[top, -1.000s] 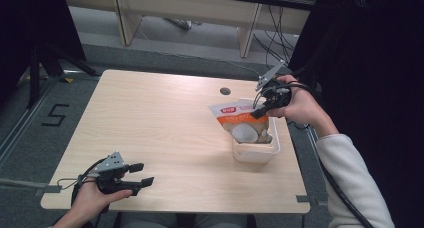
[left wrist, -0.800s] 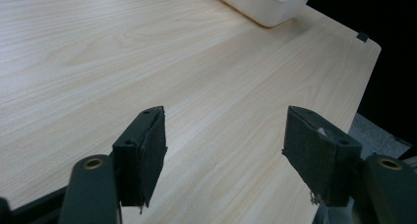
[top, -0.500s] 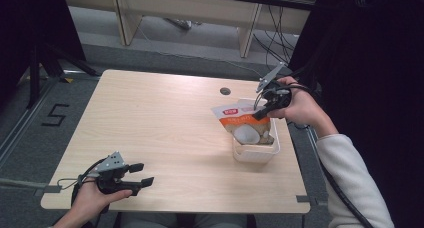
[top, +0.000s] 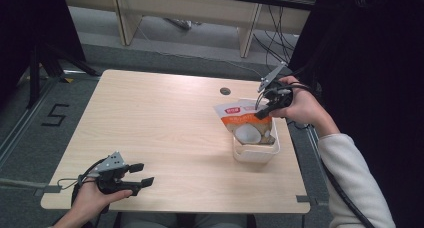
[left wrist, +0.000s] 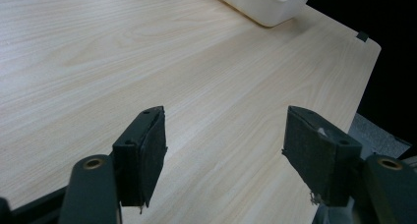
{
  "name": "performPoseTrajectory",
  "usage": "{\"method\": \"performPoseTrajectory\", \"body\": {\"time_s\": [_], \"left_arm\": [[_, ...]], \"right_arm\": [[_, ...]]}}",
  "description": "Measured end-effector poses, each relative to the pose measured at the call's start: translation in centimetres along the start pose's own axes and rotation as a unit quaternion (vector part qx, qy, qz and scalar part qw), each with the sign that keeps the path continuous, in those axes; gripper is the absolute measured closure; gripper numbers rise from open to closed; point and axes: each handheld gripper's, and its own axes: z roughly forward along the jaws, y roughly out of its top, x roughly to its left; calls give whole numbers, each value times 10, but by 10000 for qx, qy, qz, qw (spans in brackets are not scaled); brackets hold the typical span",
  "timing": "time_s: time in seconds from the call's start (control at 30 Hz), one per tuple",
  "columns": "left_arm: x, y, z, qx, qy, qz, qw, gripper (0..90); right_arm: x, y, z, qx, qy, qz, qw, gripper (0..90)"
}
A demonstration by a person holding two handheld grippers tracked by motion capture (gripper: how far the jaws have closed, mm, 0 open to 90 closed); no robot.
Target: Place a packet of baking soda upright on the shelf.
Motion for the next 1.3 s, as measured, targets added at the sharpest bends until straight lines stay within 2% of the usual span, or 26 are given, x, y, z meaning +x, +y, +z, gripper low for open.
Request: {"method": "performPoseTrajectory", "body": {"time_s": [0.2,0.27,0.37,0.43,0.47,0.53,0.6,0.8,0.9,0.93,0.97,1.1,1.13,1.17,1.23,1.3], "left_arm": [[-1,0,0,-6,5,-52,10000,320],[0,0,0,11,-7,6,10000,320],[-1,0,0,-6,-1,-71,10000,320],[0,0,0,-6,-2,-50,10000,320],[1,0,0,18,-8,19,10000,320],[0,0,0,15,-7,2,10000,320],[0,0,0,-6,-5,-42,10000,320],[-1,0,0,-5,-2,-83,10000,321],[-1,0,0,-6,-4,-79,10000,321],[-1,0,0,-6,-4,-79,10000,321],[0,0,0,6,-3,-68,10000,321],[-1,0,0,-6,-1,-86,10000,321],[0,0,0,4,3,-57,10000,321],[0,0,0,10,8,-55,10000,321],[0,0,0,15,3,-76,10000,321],[-1,0,1,-6,-6,-76,10000,321]], "right_arm": [[0,0,-1,49,-85,39,9999,900],[0,0,0,58,-45,-12,10000,900],[0,0,0,133,-69,-27,9999,900],[0,0,0,138,-71,-31,9999,900],[1,0,-1,231,-46,-44,9997,900],[0,0,-2,271,-15,-87,9996,900],[1,-1,-1,252,-115,-37,9996,900],[-1,-3,0,308,-162,-11,9994,900],[-3,-4,-1,385,-70,-32,9992,900],[-3,-4,-1,385,-70,-32,9992,900],[-4,-5,0,367,-169,12,9992,900],[-4,-5,1,387,-117,-33,9992,900],[-3,-5,-1,482,-98,42,9988,900],[-4,-6,-2,433,-63,-33,9990,900],[-5,-7,-3,455,-162,-46,9988,900],[-5,-7,-2,447,-160,-33,9989,900]]}}
